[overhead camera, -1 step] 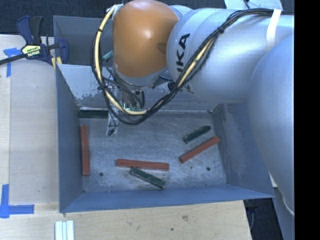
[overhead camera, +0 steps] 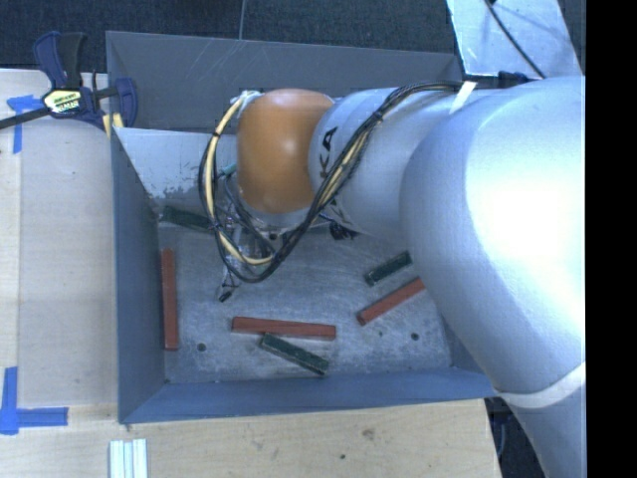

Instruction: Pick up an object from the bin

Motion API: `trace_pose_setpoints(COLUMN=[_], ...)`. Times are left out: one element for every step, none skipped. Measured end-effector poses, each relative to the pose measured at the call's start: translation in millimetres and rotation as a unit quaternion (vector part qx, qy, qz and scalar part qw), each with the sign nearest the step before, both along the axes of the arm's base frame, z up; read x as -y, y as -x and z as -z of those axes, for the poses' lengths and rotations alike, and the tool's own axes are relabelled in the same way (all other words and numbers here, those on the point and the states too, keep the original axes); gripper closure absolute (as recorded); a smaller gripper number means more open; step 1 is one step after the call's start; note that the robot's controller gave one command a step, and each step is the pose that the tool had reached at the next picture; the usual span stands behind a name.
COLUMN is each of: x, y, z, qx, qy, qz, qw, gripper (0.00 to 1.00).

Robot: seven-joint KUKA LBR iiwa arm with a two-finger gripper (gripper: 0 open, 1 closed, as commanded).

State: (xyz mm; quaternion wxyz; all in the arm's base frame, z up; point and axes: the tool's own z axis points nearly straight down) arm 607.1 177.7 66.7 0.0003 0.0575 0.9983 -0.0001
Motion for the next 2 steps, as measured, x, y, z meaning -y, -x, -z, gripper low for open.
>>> trace_pose_setpoints(x=[-0.9,-1.3], y=[-3.9,-1.0], z=[-7.8,-4.3], qx=[0.0064,0.0021], qy=[-0.002,-0.001], qz=[0.001,0.001], qw=[1.0,1.0], gripper=[1.0,0.0])
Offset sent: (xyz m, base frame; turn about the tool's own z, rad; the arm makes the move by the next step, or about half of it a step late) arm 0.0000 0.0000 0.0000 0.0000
